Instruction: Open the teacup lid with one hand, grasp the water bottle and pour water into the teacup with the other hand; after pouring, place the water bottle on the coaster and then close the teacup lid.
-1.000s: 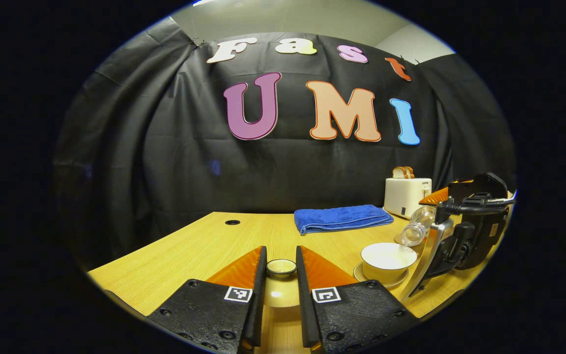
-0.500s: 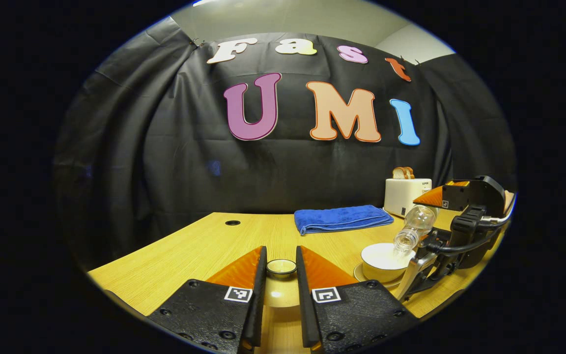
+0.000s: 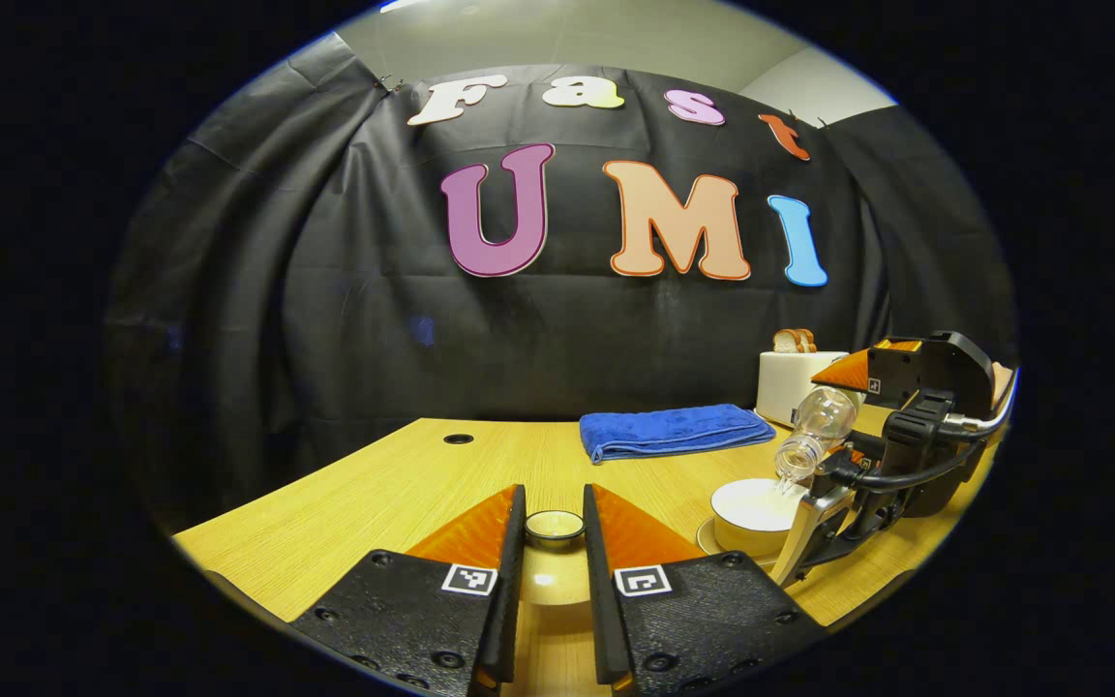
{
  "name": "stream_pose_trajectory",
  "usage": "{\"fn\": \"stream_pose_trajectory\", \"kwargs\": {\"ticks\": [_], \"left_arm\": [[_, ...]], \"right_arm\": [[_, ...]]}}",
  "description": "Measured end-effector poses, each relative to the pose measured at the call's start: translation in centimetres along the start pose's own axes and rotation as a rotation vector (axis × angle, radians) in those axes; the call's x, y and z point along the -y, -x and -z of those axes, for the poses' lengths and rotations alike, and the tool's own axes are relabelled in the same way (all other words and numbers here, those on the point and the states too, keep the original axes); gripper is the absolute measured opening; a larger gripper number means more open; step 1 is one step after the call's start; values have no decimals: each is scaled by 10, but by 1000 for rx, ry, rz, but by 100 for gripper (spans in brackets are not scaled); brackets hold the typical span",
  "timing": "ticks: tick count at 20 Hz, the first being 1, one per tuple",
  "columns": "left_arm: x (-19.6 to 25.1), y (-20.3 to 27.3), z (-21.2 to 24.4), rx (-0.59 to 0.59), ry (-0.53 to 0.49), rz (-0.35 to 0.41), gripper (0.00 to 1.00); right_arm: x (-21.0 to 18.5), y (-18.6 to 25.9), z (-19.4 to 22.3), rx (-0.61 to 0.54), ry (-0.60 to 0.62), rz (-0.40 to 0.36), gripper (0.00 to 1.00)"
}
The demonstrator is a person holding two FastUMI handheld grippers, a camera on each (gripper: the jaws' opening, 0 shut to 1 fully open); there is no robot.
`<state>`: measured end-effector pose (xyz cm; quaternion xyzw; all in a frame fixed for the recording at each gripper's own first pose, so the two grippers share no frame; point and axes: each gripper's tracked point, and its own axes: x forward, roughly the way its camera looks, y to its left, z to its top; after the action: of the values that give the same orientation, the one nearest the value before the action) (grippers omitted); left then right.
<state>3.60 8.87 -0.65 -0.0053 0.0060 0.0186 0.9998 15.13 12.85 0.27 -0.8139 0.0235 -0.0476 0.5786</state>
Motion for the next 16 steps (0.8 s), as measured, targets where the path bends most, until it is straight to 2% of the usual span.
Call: {"fn": "stream_pose_trajectory", "kwargs": {"ticks": [1,7,9,13,16], "left_arm": [[0,0,0,0,0,0,31],[0,0,0,0,0,0,30],[0,0,0,0,0,0,30],[0,0,0,0,0,-1,30],[0,0,0,0,0,-1,30]], "right_arm": [[3,0,-1,0,12,11,80],[9,-4,-4,7,47,36,83],[11,-4,-5,11,73,46,80],[13,-6,-7,15,110,61,80],[15,-7,-7,16,123,69,83]]}}
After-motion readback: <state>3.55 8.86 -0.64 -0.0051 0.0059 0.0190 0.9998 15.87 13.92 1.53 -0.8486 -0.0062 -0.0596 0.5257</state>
